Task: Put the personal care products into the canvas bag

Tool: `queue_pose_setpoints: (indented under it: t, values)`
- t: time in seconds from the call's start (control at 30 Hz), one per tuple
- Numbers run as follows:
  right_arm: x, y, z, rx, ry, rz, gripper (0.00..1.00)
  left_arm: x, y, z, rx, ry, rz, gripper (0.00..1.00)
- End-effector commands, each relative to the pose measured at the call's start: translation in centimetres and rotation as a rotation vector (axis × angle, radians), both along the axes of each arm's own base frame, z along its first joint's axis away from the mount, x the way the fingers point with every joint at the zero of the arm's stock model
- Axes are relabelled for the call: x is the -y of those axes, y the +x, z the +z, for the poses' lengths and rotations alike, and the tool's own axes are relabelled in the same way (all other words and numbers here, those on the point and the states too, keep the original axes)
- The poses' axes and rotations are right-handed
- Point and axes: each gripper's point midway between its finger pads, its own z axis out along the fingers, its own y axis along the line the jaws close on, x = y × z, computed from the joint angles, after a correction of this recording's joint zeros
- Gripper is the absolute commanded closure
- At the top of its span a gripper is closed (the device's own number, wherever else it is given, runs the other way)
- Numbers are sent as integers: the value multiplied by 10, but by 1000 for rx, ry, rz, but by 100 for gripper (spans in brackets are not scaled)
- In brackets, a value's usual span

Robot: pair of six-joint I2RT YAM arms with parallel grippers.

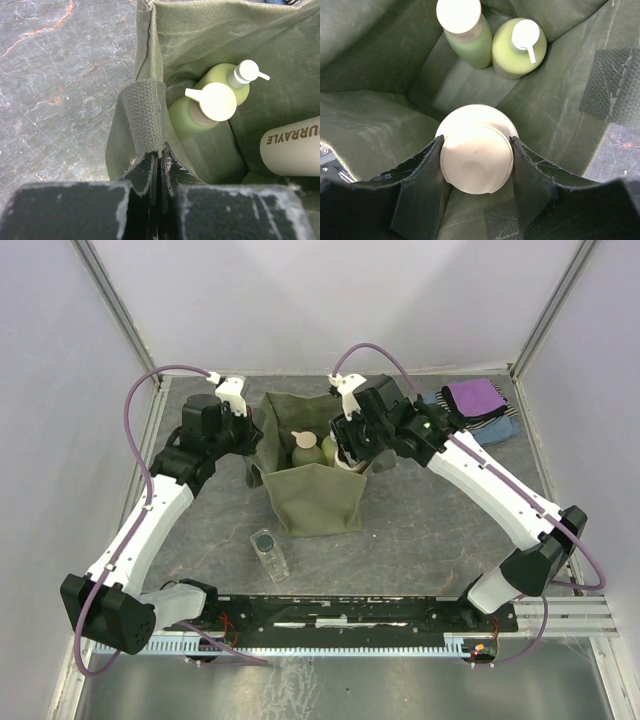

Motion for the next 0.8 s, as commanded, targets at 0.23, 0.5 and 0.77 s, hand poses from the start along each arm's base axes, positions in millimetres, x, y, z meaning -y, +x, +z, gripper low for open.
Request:
queue_pose_setpoints:
  t: [0.23, 0.5, 0.77]
  values:
    - [-12, 6, 4, 37, 102, -15, 100, 0, -4, -2, 8, 26, -31, 97]
    - [-17, 9, -40, -42, 33, -7, 99, 0, -4, -2, 7, 26, -32, 97]
    - [-23, 12, -82, -114, -29, -4, 99, 0, -4, -4, 3, 28, -30, 97]
